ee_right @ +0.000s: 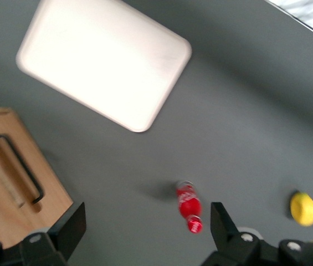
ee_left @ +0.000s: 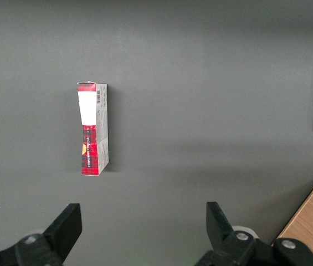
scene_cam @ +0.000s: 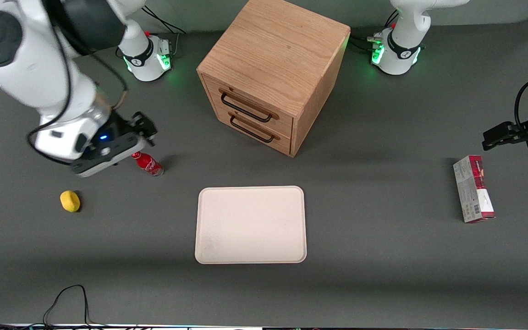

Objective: Open upper drawer

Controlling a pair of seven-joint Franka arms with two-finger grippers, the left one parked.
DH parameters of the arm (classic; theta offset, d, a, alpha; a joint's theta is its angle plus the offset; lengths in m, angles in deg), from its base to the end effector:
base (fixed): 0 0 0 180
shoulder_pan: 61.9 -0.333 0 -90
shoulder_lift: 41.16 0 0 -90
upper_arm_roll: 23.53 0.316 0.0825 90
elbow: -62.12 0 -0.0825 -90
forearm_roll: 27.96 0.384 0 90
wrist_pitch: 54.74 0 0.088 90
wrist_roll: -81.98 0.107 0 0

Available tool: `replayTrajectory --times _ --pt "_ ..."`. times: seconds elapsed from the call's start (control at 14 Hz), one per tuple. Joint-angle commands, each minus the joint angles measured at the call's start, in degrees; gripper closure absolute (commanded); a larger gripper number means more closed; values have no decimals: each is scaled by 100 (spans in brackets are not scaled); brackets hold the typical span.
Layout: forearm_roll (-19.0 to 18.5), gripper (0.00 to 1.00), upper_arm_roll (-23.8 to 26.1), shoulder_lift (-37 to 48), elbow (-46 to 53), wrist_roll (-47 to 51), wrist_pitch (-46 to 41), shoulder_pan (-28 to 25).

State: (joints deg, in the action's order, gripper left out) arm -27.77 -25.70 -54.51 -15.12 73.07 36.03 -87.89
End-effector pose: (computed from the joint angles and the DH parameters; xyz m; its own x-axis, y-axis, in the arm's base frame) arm 0.5717 0.2560 0.5933 0.8407 0.5415 0.0024 0.5415 -0.8407 0.0059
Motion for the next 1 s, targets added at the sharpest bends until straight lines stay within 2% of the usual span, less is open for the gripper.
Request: replayTrajectory --times 0.0,0.21,0.5,0.64,0.71,0.86,0.93 --pt "51 0 41 -150 175 -269 -148 -536" --pt "43 0 41 -273 87 -576 -148 -1126" --pt "86 0 41 -282 -124 -594 -148 -1575" --pt "95 0 41 -282 -203 -856 -139 -1628" --pt "243 0 41 -274 -212 -1128 -139 -1620" --pt "779 0 -3 -230 -239 -1288 -156 -1584" --pt "833 0 -3 -212 -247 -1254 -157 -1584"
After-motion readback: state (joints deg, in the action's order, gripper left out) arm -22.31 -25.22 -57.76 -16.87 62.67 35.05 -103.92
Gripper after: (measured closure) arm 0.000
